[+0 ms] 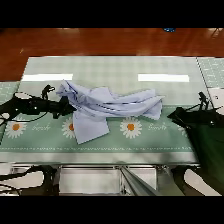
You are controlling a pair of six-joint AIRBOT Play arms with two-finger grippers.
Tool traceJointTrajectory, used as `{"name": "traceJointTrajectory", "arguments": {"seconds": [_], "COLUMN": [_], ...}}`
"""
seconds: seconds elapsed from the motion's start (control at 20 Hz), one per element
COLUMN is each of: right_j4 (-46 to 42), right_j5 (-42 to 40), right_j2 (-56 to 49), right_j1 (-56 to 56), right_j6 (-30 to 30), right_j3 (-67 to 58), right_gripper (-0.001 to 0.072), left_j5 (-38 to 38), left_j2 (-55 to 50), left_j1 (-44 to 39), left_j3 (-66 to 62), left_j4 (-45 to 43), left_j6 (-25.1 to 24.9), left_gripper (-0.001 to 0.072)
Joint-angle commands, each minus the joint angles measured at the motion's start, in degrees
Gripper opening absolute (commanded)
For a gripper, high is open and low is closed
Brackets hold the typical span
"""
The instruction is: Fold the shirts.
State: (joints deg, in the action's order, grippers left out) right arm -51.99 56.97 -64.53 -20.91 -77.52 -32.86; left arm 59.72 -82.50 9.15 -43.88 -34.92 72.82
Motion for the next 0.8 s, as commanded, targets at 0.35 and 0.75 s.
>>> {"name": "traceJointTrajectory", "arguments": {"seconds": [0.35, 0.75], "right_j4": [20.7, 11.3], "right_j5": [-11.9, 2.9], "right_j2": [-12.6, -10.3], "right_j1": [11.0, 12.0], "right_j6": [8.9, 8.0], "right_j3": [-0.5, -25.9], "right_gripper": [0.0390, 0.0020], "left_j5": [2.4, 6.6], "left_j2": [-0.2, 3.8], "left_j1": [-0.3, 3.7], "left_j3": [-1.9, -15.6], "left_j4": [0.4, 3.0], "left_j6": [-0.4, -1.2], "left_gripper": [0.0020, 0.0020]}}
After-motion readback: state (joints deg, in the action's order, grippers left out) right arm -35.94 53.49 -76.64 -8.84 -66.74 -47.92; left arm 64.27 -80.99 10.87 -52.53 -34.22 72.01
